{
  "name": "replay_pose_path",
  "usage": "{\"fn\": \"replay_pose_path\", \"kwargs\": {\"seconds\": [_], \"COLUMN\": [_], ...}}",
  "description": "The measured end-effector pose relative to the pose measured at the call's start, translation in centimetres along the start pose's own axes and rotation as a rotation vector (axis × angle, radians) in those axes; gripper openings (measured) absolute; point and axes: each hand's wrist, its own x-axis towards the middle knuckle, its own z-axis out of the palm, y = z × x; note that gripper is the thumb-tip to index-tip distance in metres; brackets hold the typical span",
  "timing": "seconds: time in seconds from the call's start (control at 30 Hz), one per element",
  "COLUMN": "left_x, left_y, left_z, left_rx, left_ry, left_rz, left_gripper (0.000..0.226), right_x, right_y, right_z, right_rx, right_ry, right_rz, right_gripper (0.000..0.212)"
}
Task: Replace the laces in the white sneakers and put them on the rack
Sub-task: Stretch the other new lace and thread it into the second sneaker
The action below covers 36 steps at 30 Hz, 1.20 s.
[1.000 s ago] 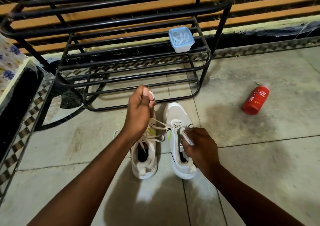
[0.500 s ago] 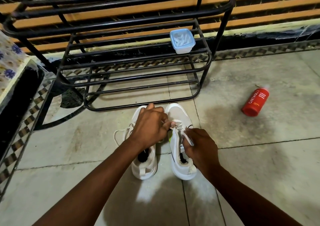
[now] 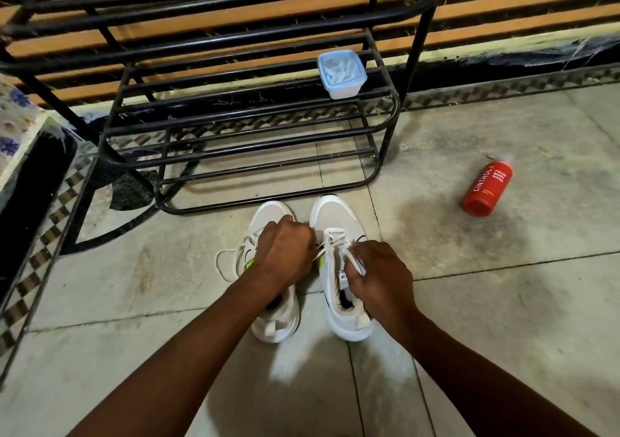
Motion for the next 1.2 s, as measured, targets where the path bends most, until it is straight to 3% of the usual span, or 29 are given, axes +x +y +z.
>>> {"fn": "replay_pose_path", "kwargs": {"seconds": [0.13,0.23,0.37,0.53,0.67,0.73,0.83,0.97,1.2], "left_x": [0.1,-0.2,-0.2,-1.0,-1.6,-1.9,-2.5,-3.5,-5.0], "left_y": [-0.4,-1.2,-2.3,-2.0,-1.3,-1.6,-3.0,-6.7,-13.4], "left_z": [0.1,0.2,-1.7,-5.7,-8.8,-10.1,-11.3,-9.9,-1.9], "left_rx": [-0.023,-0.313,-0.745,-1.1,-1.152,-1.181,-1.167,-1.089,-0.905], "left_ry": [-0.033,0.038,0.218,0.339,0.416,0.464,0.517,0.547,0.42], "left_rz": [0.022,-0.019,-0.125,0.006,0.092,0.122,0.124,0.004,-0.287], "left_gripper": [0.025,0.005,0.012,0.009,0.004,0.005,0.009,0.014,0.013], "right_x": [0.2,0.4,0.7,1.5,4.4,6.0,7.6,9.5,10.6], "right_y": [0.2,0.0,-0.3,-1.8,-6.7,-9.2,-10.9,-9.6,-5.8], "right_z": [-0.1,-0.6,-1.4,-3.5,-6.3,-7.4,-9.1,-10.3,-9.8], "right_rx": [-0.017,0.016,0.033,0.34,0.686,0.837,0.913,0.957,0.909], "right_ry": [-0.025,-0.067,-0.139,-0.031,-0.195,-0.226,-0.121,0.007,0.084], "right_rz": [-0.023,-0.049,-0.052,-0.165,-0.127,-0.127,-0.213,-0.153,0.004], "right_gripper": [0.024,0.022,0.027,0.042,0.06,0.041,0.004,0.007,0.014]}}
